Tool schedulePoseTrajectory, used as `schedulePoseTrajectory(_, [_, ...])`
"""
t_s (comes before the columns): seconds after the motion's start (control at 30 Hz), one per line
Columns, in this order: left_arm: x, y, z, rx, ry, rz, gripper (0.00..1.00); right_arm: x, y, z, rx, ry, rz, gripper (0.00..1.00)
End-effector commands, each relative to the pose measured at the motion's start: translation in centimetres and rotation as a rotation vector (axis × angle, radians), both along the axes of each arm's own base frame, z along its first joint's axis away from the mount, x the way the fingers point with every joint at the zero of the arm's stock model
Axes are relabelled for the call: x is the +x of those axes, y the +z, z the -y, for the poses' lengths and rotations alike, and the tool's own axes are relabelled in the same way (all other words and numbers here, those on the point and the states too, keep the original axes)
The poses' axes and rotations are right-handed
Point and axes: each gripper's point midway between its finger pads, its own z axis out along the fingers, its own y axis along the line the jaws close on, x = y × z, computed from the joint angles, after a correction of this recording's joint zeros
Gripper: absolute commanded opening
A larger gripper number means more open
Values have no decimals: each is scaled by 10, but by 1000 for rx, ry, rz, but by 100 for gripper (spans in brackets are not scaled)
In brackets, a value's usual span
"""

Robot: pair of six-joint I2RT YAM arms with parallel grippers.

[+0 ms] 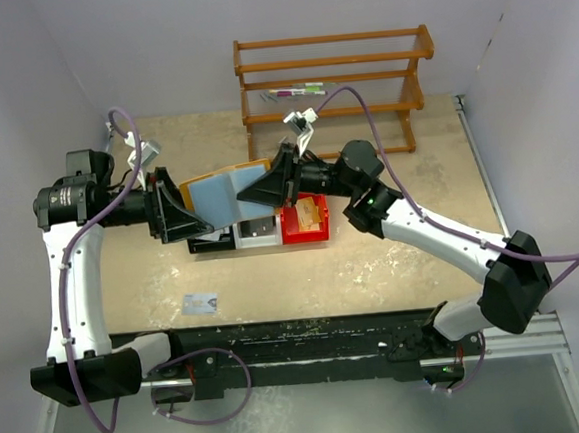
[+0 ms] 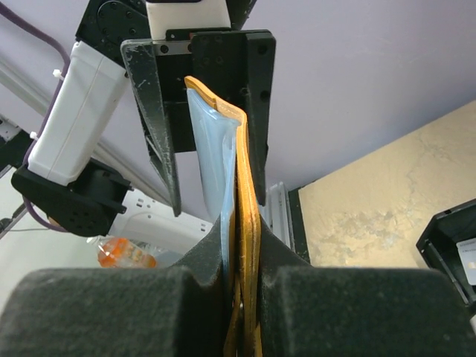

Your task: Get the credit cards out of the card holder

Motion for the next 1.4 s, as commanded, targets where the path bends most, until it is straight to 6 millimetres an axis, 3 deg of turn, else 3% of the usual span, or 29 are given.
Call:
schedulePoseTrajectory(0.0, [-10, 19, 5, -96, -44, 57, 62, -3, 28, 12, 87, -15, 71, 0])
schedulePoseTrajectory(0.17, [-8, 22, 5, -108, -51, 54, 56, -3, 27, 14, 82, -13, 73, 0])
schedulePoseTrajectory(0.47, [-6, 23, 5, -114, -54, 62, 34, -7, 27, 19, 82, -9, 91, 0])
schedulePoseTrajectory(0.6, [2, 12, 1, -39, -16, 50, 10, -9, 26, 19, 80, 0, 96, 0])
schedulePoseTrajectory(0.7, [6, 10, -1, -10, 17, 44, 4, -7, 25, 18, 76, -3, 93, 1])
schedulePoseTrajectory(0.8, [7, 14, -2, -2, 37, 62, 1, 1, 26, 15, 87, -32, 91, 20])
schedulePoseTrajectory(0.9, [4, 17, -1, -8, 41, 75, 0, 0, 26, 11, 102, -21, 74, 51])
schedulePoseTrajectory(1.03, [4, 16, -1, -3, 47, 69, 0, -8, 33, 8, 129, -40, 103, 73])
schedulePoseTrajectory(1.27, [-7, 20, 2, -43, 4, 69, 0, -17, 32, -16, 79, -90, 154, 73])
schedulePoseTrajectory(1.37, [-9, 18, 2, -37, -2, 92, 0, -20, 32, -20, 81, -109, 175, 65])
